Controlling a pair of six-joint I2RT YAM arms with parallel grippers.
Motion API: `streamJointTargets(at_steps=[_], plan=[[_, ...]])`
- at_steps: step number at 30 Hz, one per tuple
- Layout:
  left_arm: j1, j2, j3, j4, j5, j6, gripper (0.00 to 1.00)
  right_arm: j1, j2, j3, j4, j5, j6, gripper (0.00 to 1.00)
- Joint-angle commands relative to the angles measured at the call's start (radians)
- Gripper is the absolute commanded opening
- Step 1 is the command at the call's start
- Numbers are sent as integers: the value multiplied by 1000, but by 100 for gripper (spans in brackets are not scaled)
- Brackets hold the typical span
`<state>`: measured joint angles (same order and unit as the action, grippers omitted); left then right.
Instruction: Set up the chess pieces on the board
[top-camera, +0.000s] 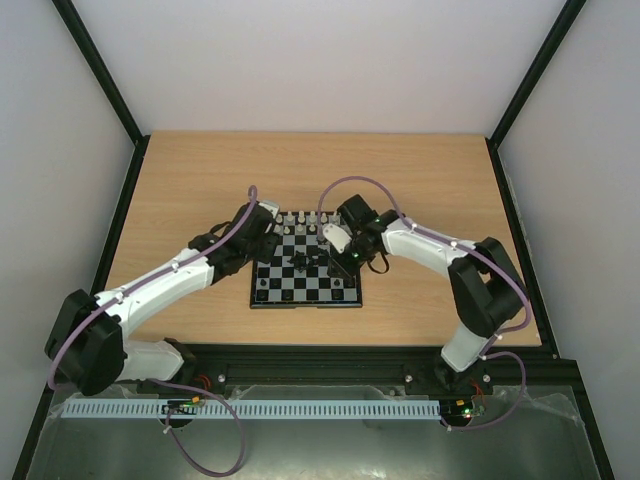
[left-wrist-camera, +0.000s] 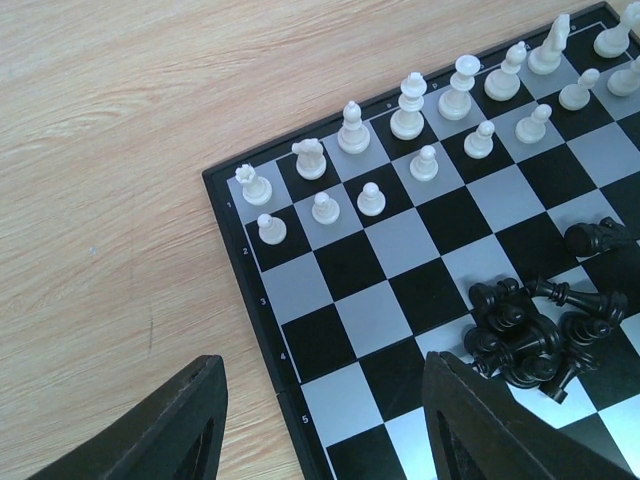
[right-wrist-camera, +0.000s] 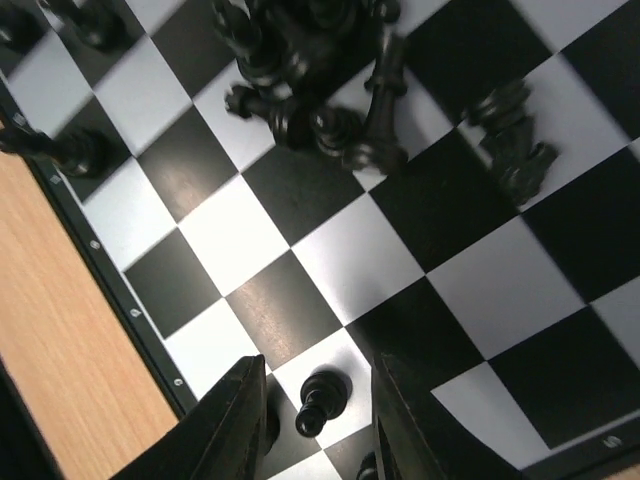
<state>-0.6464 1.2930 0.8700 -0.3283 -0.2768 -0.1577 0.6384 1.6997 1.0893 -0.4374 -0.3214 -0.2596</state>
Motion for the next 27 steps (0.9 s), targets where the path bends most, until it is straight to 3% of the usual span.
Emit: streamJointTargets(at_steps=[1, 11, 17, 27], plan=[[8, 22, 27, -15, 15, -6, 55, -52, -77, 33, -72, -64, 19, 32], [-21, 142, 88, -54, 214, -33, 45, -155, -271, -102, -22, -69, 38, 32], [-109, 257, 149, -109, 193, -50, 40, -169, -384, -164, 21, 22, 42, 33], [-127, 410, 225, -140, 152, -91, 32, -184, -427, -222, 64, 37, 33, 33]])
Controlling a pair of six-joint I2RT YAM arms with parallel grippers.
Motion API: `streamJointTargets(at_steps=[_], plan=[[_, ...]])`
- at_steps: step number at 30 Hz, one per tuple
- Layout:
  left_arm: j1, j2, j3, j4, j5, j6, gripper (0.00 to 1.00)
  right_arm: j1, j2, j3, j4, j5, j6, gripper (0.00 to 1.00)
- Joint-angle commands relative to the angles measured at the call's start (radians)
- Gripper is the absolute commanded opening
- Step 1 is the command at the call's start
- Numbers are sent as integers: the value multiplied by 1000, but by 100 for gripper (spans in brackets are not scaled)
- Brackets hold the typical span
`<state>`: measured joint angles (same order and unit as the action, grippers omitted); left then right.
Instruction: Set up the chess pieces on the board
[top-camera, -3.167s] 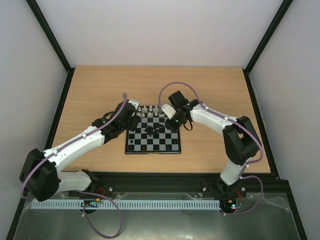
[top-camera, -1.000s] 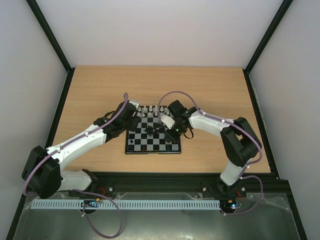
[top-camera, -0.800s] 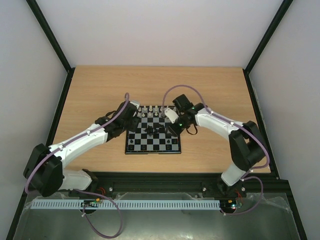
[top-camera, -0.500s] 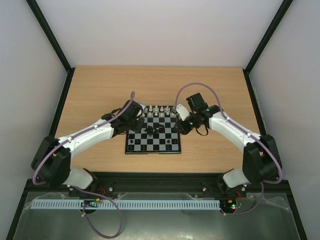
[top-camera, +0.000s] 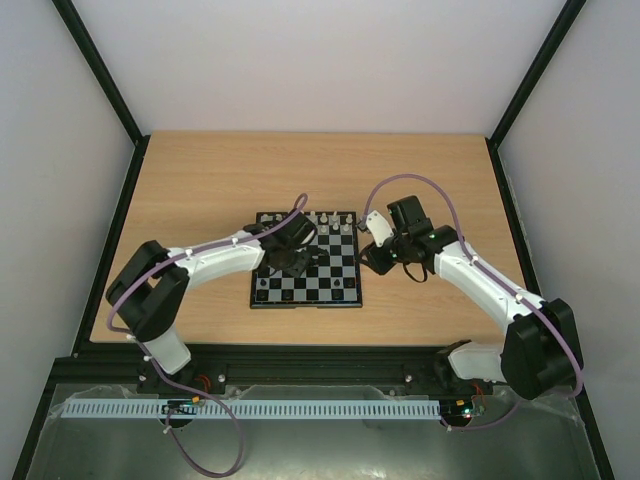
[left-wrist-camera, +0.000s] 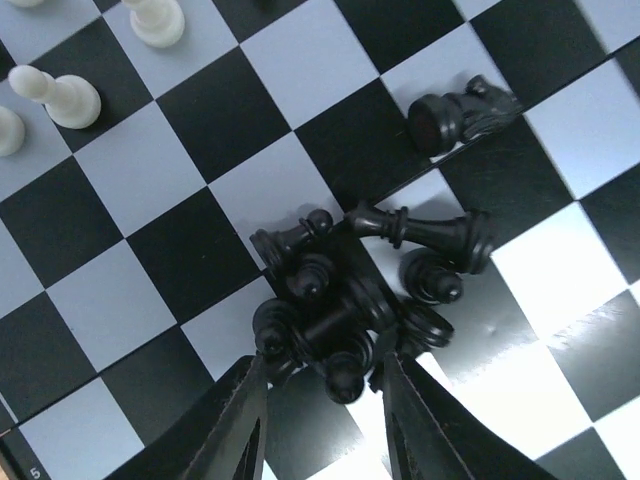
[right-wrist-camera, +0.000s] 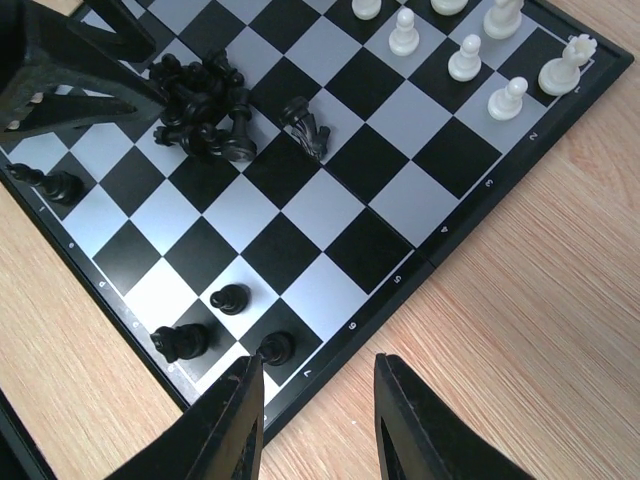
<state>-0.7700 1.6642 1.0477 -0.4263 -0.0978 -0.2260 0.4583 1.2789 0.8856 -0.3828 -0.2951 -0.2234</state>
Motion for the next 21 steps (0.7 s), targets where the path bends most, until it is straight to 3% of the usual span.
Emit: streamJointTargets(at_steps=[1, 13, 21], plan=[[-7, 47, 54, -44, -31, -22, 31, -4, -7, -20, 11, 11, -6, 33], [-17, 98, 98, -60, -40, -18, 17, -4, -6, -32, 18, 25, -18, 33], [-32, 74, 82, -90, -52, -28, 13, -4, 9, -33, 17, 22, -22, 33]])
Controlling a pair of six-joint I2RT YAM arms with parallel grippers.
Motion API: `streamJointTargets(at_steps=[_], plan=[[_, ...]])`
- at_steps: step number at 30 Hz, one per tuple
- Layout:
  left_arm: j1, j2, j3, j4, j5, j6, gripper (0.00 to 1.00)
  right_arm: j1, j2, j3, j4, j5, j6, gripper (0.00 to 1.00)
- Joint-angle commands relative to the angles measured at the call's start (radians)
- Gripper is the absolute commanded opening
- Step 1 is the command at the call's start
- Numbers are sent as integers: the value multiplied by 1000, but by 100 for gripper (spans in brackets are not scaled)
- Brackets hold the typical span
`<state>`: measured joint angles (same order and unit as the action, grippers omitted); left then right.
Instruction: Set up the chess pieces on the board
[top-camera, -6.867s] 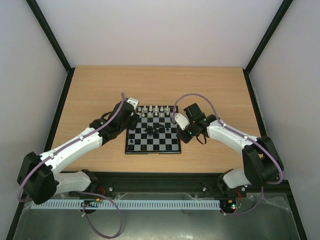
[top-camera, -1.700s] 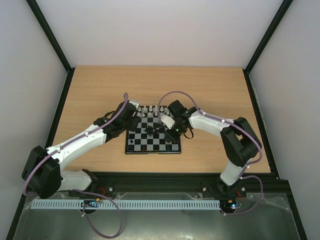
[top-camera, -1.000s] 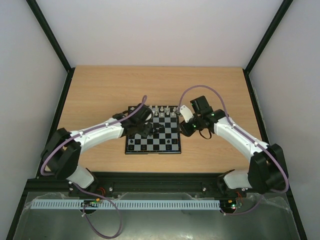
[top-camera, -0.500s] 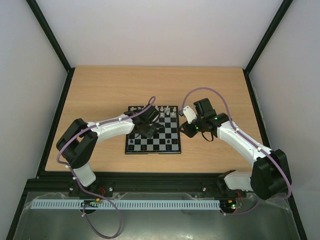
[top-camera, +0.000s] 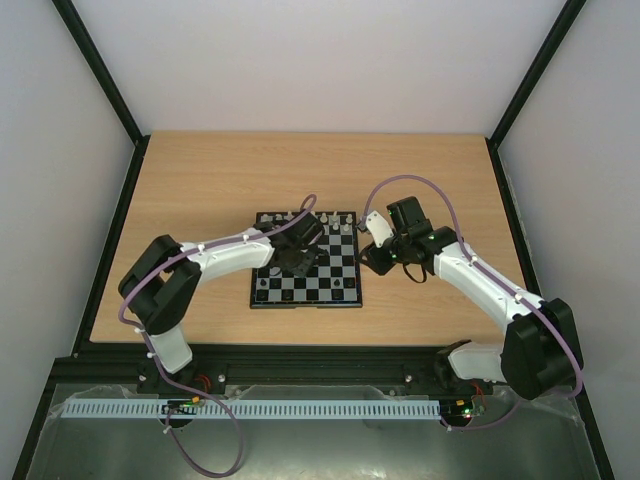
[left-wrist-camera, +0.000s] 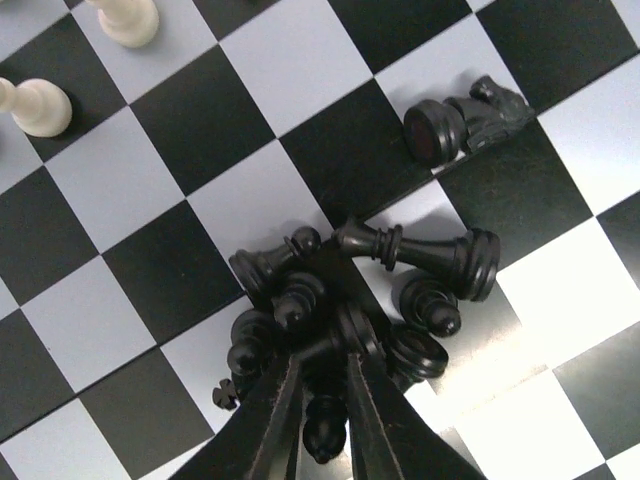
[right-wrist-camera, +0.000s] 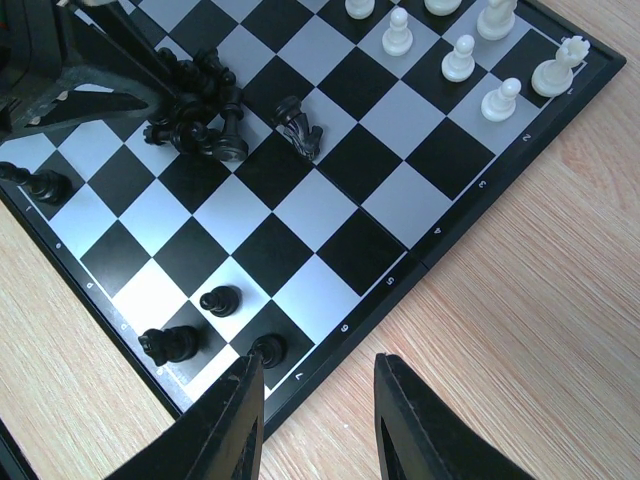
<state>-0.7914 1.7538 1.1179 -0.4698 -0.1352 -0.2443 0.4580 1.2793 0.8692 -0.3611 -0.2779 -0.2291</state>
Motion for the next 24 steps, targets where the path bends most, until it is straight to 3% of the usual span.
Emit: streamJointTargets(at_steps=[1, 24], plan=[[-13, -22, 6, -48, -15, -10, 11, -4, 10, -15, -4, 5, -16, 33], [-22, -56, -40, -79, 44, -23, 7, -4, 40, -15, -14, -4, -23, 33]])
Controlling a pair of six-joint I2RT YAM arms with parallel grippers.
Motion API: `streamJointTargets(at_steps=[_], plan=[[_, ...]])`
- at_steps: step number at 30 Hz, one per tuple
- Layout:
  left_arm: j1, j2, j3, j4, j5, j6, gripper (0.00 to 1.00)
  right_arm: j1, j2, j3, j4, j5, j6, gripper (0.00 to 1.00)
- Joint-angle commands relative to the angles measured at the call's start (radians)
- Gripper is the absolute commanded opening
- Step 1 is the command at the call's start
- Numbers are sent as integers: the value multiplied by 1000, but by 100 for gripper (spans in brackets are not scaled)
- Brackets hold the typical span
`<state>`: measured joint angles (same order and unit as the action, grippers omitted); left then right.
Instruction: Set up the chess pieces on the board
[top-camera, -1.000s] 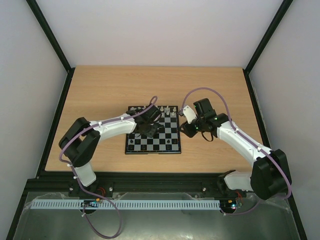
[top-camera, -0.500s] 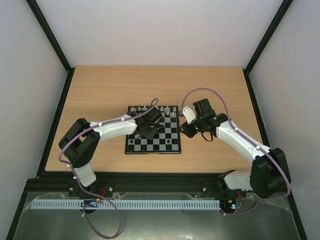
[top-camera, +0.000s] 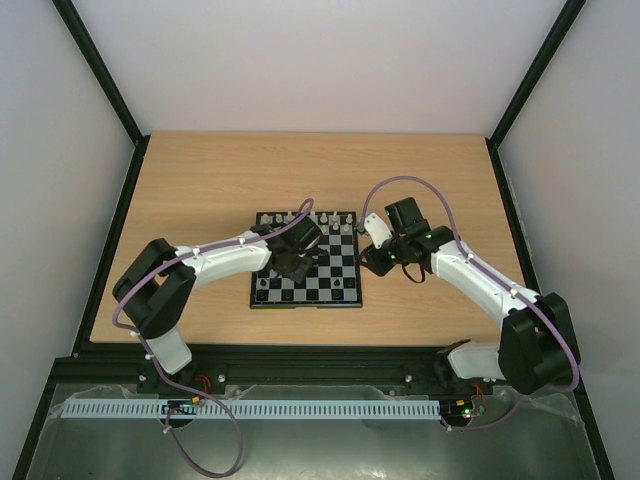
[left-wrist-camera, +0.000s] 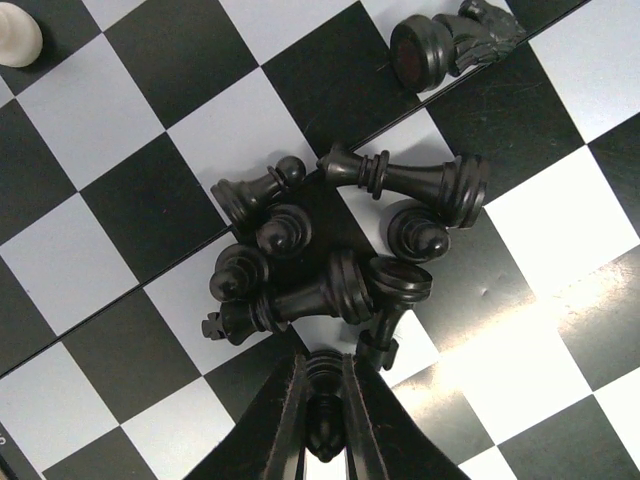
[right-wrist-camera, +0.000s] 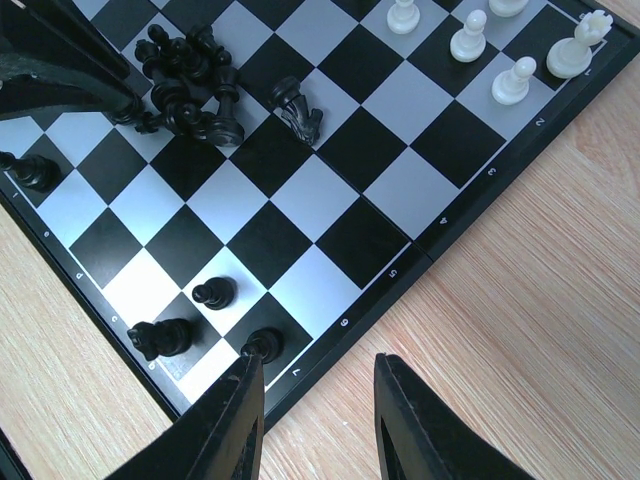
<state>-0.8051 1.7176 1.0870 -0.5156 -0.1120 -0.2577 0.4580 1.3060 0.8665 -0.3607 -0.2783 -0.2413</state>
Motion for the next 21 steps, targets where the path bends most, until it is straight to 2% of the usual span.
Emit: streamJointTargets(at_steps=[1, 9, 14, 21], plan=[[-8, -24, -7, -37, 20, -9, 7, -4, 13, -12, -15, -2, -10, 33], [-25, -102, 23, -77, 31, -11, 7, -3, 3, -7, -6, 17, 8, 32], [-75, -142, 34, -79, 70, -9, 7, -18, 1, -4, 9, 43, 37, 32], [-169, -102, 53, -78, 106, -14, 7, -61, 13, 1, 14, 66, 62, 32]])
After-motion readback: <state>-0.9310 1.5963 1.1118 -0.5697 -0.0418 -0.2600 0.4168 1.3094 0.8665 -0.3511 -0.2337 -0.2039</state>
